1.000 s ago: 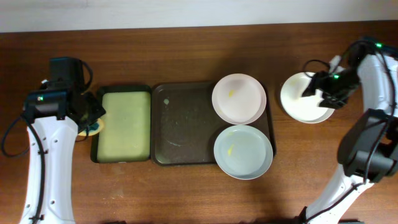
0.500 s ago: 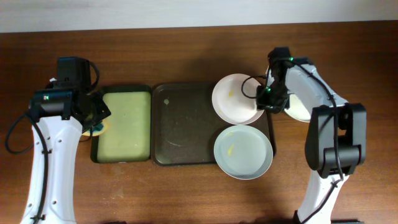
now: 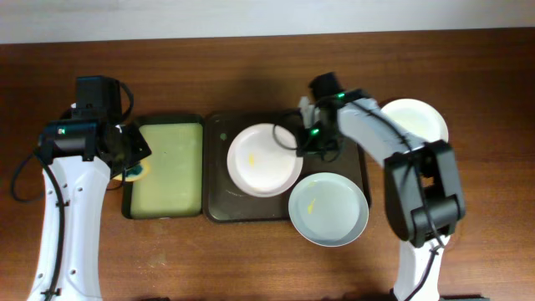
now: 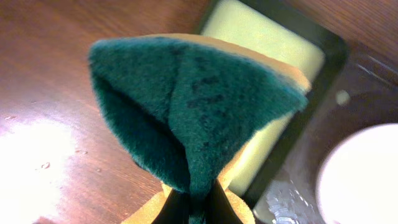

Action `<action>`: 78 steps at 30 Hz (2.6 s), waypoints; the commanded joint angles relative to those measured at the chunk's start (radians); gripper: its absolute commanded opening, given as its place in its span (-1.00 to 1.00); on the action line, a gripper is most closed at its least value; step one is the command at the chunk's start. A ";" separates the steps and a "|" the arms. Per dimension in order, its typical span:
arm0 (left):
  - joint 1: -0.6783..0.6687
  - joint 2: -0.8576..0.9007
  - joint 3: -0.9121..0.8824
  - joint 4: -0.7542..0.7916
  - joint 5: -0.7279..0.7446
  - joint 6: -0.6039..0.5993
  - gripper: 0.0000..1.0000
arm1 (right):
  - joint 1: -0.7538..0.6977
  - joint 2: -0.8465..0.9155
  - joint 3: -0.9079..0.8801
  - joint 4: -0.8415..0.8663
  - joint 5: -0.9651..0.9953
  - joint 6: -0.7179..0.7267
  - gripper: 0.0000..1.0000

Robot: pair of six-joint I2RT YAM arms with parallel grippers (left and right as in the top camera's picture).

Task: Clean dirty plates on tray and stack at the side

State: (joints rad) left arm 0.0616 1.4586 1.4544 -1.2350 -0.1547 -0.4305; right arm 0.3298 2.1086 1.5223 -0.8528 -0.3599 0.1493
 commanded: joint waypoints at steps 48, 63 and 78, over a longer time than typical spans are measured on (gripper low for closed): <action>-0.373 0.452 -0.001 0.342 0.368 0.201 -1.00 | 0.002 -0.024 -0.060 0.083 -0.086 0.251 -0.70; -0.380 0.610 -0.001 0.434 0.282 0.177 -1.00 | 0.004 -0.024 -0.060 0.083 -0.073 0.251 -0.91; -0.389 0.763 -0.001 0.352 0.719 0.227 -1.00 | 0.004 -0.024 -0.060 0.083 -0.073 0.251 -0.91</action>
State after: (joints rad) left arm -0.2867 2.1464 1.5002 -0.8661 0.4496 -0.2230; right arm 0.3187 2.1067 1.4685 -0.7803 -0.4076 0.3950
